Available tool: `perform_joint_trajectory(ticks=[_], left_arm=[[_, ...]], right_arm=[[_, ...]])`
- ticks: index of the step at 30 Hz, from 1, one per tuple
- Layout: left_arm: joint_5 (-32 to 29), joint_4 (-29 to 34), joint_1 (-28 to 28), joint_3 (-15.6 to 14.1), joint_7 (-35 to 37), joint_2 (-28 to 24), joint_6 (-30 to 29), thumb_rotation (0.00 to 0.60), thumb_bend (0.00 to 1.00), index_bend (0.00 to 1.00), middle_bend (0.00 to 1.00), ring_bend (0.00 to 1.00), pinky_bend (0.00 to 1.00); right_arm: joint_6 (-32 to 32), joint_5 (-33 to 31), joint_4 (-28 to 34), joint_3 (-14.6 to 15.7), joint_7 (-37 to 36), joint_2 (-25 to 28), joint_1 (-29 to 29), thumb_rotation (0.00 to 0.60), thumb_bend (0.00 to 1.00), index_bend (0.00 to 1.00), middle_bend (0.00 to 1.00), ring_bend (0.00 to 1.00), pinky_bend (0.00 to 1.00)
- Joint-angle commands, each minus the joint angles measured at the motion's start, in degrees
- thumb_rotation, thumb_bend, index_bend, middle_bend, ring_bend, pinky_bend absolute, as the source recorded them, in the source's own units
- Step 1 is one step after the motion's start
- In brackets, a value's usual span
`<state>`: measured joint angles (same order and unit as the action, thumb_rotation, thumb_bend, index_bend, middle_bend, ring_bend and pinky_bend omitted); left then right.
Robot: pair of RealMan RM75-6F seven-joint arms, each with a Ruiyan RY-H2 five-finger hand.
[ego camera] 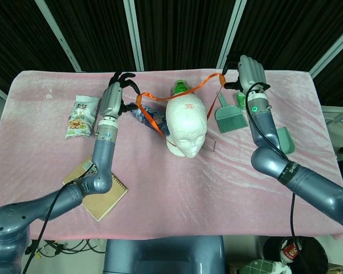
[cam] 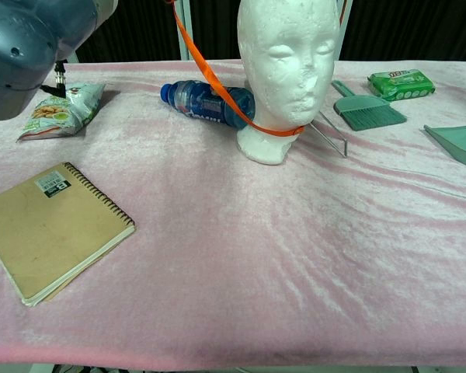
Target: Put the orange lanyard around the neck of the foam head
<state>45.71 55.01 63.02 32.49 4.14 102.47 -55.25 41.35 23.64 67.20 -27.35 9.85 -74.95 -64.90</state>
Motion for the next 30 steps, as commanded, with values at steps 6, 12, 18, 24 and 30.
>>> perform_joint_trajectory(ticks=[6,12,18,24,30], left_arm=[[1.3,-16.3,3.9,0.1,5.8,8.3,5.3,0.6,0.41,0.55,0.22,0.0,0.07],[2.0,-25.0,5.4,0.1,8.6,12.4,8.6,0.6,0.38,0.52,0.21,0.0,0.07],[1.7,-29.3,5.7,-0.5,6.6,13.9,13.5,0.6,0.09,0.29,0.09,0.0,0.0],[0.5,-26.9,5.3,0.5,2.5,12.2,13.1,0.6,0.03,0.26,0.06,0.0,0.0],[-0.8,-17.8,2.8,1.0,-3.0,8.3,9.3,0.6,0.01,0.26,0.05,0.0,0.0]], right_arm=[[-6.2,-1.0,-14.2,2.4,1.4,-7.6,-3.9,0.6,0.48,0.77,0.24,0.35,0.33],[-9.8,0.0,-18.8,3.8,1.8,-10.0,-4.5,0.6,0.41,0.72,0.21,0.33,0.29],[-15.5,0.6,-18.2,5.3,1.7,-8.7,-4.2,0.6,0.13,0.28,0.11,0.23,0.21],[-17.6,-0.7,-15.1,5.4,-0.3,-5.8,-3.9,0.6,0.03,0.17,0.08,0.21,0.2],[-15.6,0.3,-10.8,3.6,-4.3,-2.0,-2.0,0.6,0.03,0.17,0.08,0.21,0.2]])
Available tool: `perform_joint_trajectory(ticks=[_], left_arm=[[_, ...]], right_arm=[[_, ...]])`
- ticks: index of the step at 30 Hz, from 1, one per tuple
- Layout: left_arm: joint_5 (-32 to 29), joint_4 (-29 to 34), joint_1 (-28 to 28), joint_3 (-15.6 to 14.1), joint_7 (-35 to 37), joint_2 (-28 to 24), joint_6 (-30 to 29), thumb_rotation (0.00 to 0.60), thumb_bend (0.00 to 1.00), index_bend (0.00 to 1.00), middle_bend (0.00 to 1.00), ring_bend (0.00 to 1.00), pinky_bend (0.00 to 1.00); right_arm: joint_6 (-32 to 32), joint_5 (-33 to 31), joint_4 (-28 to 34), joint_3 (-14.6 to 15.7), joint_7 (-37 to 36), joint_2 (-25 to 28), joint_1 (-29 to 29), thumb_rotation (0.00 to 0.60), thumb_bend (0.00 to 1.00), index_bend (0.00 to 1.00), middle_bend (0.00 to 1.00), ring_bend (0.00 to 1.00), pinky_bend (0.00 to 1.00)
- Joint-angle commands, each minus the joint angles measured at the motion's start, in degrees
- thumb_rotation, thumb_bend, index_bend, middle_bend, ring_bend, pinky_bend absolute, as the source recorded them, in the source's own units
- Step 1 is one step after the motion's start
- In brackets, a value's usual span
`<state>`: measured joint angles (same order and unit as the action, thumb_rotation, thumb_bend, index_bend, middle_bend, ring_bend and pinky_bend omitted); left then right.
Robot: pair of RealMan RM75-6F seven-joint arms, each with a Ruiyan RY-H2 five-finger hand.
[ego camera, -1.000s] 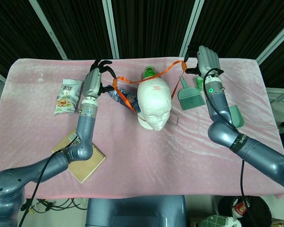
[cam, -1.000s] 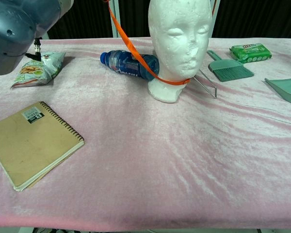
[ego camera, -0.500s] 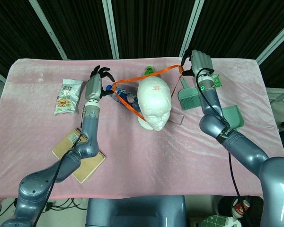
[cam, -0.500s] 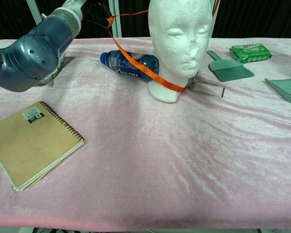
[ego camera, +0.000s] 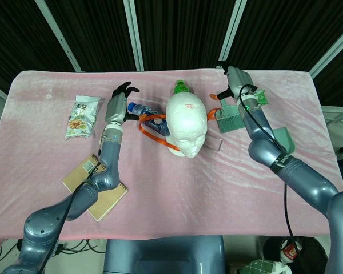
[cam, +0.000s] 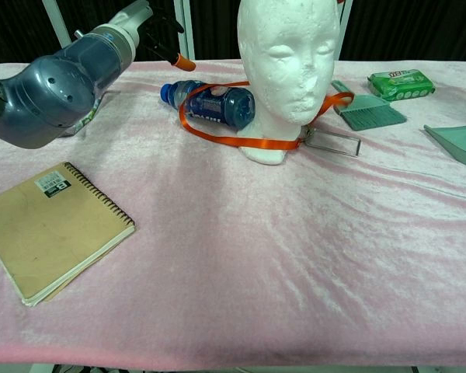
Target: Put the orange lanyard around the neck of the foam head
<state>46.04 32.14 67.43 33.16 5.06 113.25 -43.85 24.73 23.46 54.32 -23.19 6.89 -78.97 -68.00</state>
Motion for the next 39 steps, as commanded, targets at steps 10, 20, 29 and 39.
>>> perform_joint_trajectory(ticks=[10,20,29,39], left_arm=[[-1.7,33.9,-10.2,-0.5,-12.7,-16.6,-10.1,0.6,0.03,0.28,0.06,0.0,0.0],[-4.7,65.8,-17.4,-6.1,-35.8,-36.5,-21.8,0.6,0.12,0.29,0.06,0.0,0.0],[3.3,87.2,-28.1,-14.3,-40.9,-51.2,-32.3,0.6,0.13,0.29,0.07,0.0,0.0],[21.5,87.1,-44.0,-26.2,-27.3,-57.8,-40.9,0.6,0.13,0.26,0.07,0.0,0.0]], right_arm=[[10.4,4.7,14.8,-1.3,-5.5,12.6,9.4,0.6,0.2,0.17,0.13,0.28,0.25],[21.1,13.3,23.6,2.5,-4.1,20.1,18.4,0.6,0.24,0.18,0.16,0.27,0.25],[32.6,17.1,34.1,9.9,7.4,23.9,25.4,0.6,0.43,0.22,0.44,0.5,0.43],[39.0,22.4,42.6,16.7,12.8,21.6,32.1,0.6,0.6,0.24,0.8,0.82,0.76]])
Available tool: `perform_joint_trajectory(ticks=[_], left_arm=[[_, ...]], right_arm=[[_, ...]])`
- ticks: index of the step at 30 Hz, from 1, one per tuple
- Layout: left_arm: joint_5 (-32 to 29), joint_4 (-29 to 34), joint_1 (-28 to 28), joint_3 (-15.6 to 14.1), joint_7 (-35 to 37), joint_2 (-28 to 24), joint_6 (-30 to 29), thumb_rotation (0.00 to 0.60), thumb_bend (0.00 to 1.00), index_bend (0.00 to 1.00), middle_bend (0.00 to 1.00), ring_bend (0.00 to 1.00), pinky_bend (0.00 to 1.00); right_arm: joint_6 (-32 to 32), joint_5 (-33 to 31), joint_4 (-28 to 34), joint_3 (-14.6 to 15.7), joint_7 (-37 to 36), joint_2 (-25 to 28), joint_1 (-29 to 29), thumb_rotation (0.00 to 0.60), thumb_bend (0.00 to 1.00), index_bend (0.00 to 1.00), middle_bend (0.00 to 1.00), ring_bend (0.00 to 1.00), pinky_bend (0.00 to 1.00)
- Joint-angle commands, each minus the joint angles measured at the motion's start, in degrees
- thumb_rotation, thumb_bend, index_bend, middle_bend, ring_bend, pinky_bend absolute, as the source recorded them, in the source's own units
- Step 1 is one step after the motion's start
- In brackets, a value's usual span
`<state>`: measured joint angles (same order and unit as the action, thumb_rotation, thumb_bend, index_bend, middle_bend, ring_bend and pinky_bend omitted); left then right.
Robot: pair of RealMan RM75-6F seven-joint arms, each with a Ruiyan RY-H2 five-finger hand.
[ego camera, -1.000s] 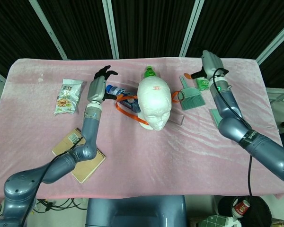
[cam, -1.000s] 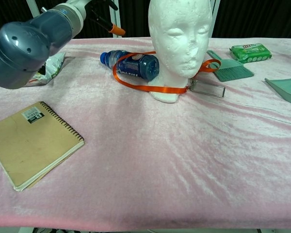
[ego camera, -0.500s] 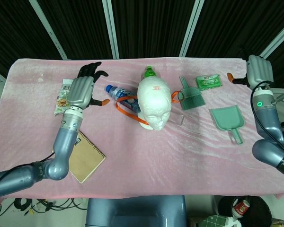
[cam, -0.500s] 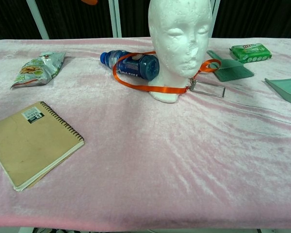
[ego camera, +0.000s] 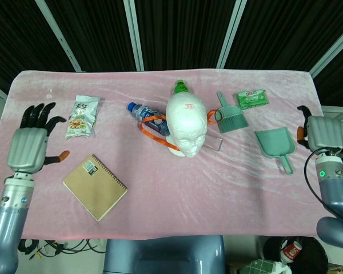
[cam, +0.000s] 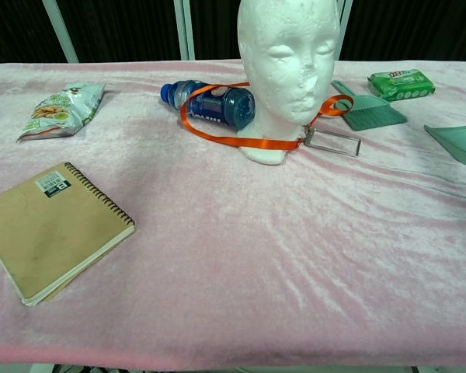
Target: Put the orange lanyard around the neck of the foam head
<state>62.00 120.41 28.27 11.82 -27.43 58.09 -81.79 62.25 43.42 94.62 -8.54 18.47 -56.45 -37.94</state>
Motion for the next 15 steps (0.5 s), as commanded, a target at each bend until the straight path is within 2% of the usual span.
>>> perform_joint_trajectory(ticks=[1,5,7,11,15], left_arm=[[6.6,-1.8,-6.0,-6.0,6.3,-2.9,-3.2,0.6,0.13,0.24,0.07,0.0,0.0],[10.4,-5.1,-10.1,-9.6,11.0,-2.9,-4.2,0.6,0.13,0.16,0.07,0.0,0.0],[11.7,-6.7,-11.4,-10.4,12.9,-2.4,-4.8,0.6,0.13,0.13,0.07,0.0,0.0],[13.3,-10.7,-14.1,-12.1,17.8,-1.0,-4.9,0.6,0.13,0.11,0.07,0.0,0.0],[14.2,-13.7,-15.6,-12.4,20.8,-0.1,-4.8,0.6,0.13,0.1,0.07,0.0,0.0]], right_arm=[[1.9,3.3,2.8,2.4,1.3,-1.4,2.5,0.6,0.6,0.24,0.82,0.83,0.77],[2.1,6.3,4.9,3.6,0.8,-3.9,3.8,0.6,0.61,0.24,0.89,0.89,0.83],[1.8,6.4,5.1,3.5,0.7,-5.3,3.9,0.6,0.62,0.24,0.92,0.91,0.85],[-2.5,3.3,4.7,3.2,2.7,-8.9,1.8,0.6,0.65,0.24,0.96,0.95,0.88],[-4.7,-0.1,2.8,1.0,2.4,-13.2,-0.2,0.6,0.68,0.24,0.97,0.97,0.9]])
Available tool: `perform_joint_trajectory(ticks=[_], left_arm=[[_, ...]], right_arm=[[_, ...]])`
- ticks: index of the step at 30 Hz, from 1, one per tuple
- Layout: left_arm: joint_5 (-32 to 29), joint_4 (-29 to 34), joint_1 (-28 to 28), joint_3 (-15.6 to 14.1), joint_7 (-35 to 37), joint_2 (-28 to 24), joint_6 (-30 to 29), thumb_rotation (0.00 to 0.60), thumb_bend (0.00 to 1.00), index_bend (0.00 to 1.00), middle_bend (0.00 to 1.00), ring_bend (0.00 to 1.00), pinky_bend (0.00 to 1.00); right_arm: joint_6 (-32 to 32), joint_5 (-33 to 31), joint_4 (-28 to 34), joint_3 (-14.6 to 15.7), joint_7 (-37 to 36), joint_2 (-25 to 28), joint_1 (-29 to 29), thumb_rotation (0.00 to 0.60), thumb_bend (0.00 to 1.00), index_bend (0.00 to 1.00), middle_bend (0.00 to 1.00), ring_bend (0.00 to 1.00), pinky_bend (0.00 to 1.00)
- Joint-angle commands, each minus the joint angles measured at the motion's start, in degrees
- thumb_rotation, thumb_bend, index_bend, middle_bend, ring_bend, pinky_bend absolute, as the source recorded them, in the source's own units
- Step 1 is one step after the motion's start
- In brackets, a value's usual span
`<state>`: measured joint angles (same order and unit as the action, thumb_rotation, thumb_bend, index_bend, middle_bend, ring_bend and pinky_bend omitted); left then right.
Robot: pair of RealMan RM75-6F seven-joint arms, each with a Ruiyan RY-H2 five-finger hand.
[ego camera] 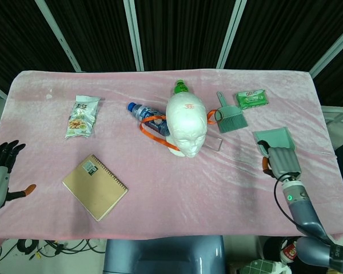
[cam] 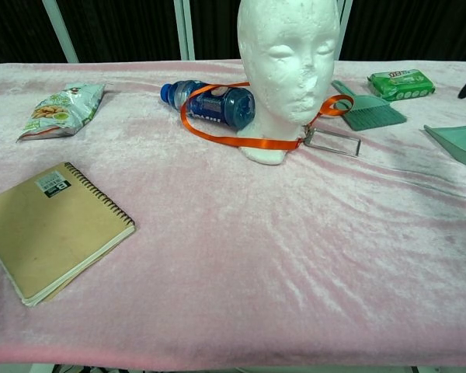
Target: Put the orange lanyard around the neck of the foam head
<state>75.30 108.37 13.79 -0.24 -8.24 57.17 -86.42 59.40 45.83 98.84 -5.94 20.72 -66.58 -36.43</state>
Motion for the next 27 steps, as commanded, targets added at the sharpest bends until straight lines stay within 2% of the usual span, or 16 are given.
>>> perform_joint_trajectory(ticks=[1,12,27], left_arm=[[1.1,-2.2,-1.3,-0.2,2.1,1.0,-0.3,0.6,0.13,0.1,0.07,0.0,0.0],[1.5,-5.3,-2.7,0.8,3.3,3.4,0.6,0.6,0.13,0.1,0.07,0.0,0.0],[0.9,-5.5,-3.3,2.8,2.0,4.5,1.7,0.6,0.13,0.1,0.07,0.0,0.0]], right_arm=[[-2.1,-3.0,-1.9,-2.0,0.3,-3.8,-2.1,0.6,0.68,0.24,0.98,0.97,0.9],[-5.3,-8.1,-7.0,-3.1,4.1,-11.7,-6.5,0.6,0.71,0.23,0.99,0.98,0.91],[-7.7,-12.9,-11.9,-3.8,5.7,-17.5,-9.7,0.6,0.72,0.22,0.99,0.98,0.91]])
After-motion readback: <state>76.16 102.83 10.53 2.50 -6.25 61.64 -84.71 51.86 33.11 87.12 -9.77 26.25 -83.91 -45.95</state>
